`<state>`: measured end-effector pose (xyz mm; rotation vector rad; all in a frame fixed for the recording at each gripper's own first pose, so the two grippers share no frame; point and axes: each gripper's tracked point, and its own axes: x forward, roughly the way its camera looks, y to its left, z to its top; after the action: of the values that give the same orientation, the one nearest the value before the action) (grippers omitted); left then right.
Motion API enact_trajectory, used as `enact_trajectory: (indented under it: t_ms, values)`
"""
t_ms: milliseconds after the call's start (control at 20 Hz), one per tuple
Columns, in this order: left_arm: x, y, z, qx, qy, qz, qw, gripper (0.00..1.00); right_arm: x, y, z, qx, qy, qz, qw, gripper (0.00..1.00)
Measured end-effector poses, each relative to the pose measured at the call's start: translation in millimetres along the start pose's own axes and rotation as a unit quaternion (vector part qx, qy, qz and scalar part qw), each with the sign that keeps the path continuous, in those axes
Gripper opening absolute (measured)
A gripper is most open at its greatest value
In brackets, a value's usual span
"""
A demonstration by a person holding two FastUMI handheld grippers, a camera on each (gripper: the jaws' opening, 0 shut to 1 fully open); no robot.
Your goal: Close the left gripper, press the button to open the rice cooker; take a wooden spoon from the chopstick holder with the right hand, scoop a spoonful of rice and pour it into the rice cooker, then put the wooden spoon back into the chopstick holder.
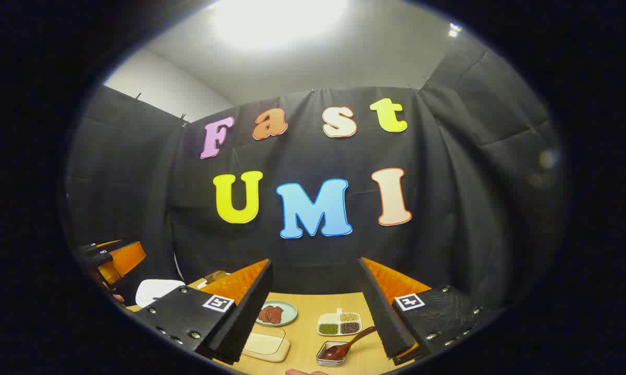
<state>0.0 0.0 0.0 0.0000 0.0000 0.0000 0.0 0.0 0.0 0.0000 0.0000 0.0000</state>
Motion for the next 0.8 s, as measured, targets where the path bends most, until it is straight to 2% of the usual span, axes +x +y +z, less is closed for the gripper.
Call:
enact_trajectory:
  t_ms: [550,800]
  values:
    - [9.8,26.3,-3.9,-0.015,0.001,0.009,1.0,0.97,6.8,17.8,1.2,-0.018,-0.002,0.007,1.0,0.96]
    - [12.5,46.0,-7.0,-0.005,0.001,0.019,1.0,0.98,8.1,22.3,-4.4,-0.02,0.007,0.006,1.0,0.96]
